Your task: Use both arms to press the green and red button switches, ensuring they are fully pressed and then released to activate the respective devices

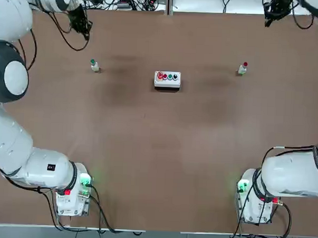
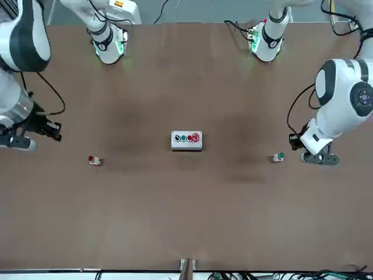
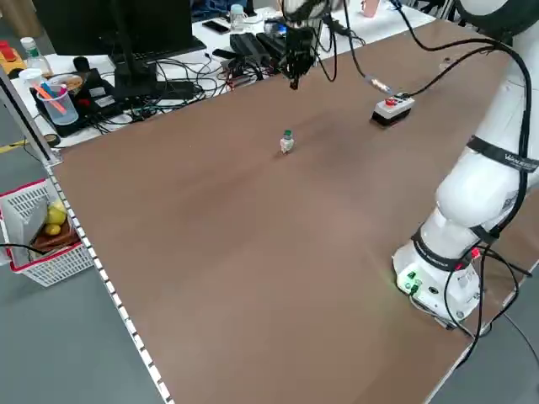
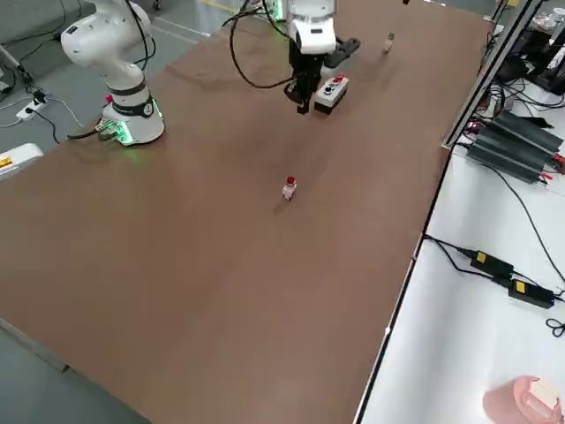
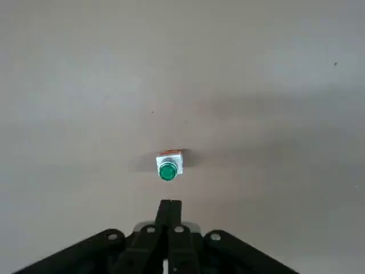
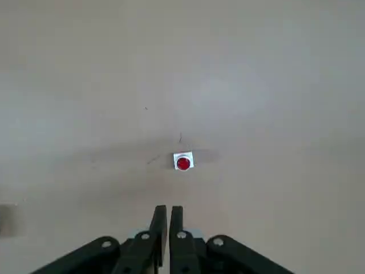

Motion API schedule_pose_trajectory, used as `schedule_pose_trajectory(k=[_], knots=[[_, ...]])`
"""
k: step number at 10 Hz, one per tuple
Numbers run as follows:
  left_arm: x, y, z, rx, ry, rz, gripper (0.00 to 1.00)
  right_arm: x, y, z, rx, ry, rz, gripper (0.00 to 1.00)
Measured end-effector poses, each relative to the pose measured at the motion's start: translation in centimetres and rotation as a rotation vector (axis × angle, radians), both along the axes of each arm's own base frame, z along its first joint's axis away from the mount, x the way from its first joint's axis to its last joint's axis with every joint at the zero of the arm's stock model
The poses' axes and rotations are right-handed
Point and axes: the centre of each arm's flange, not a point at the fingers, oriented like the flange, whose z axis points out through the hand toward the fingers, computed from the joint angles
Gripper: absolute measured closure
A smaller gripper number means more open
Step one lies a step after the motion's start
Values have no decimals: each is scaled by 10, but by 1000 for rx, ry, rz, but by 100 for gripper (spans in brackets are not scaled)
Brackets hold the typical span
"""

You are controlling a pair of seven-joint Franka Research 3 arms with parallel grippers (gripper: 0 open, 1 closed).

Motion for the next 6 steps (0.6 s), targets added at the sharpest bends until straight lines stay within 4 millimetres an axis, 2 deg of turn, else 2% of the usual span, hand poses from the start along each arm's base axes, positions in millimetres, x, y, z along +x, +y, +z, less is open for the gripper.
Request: schedule_pose_trajectory(k=[3, 6], knots=[[-3, 5, -40, 3, 26, 10, 99, -6, 2, -51, 2, 87, 6, 91], [-1, 13, -76, 5, 43, 24, 99, -9, 2, -87, 4, 102, 11, 92]])
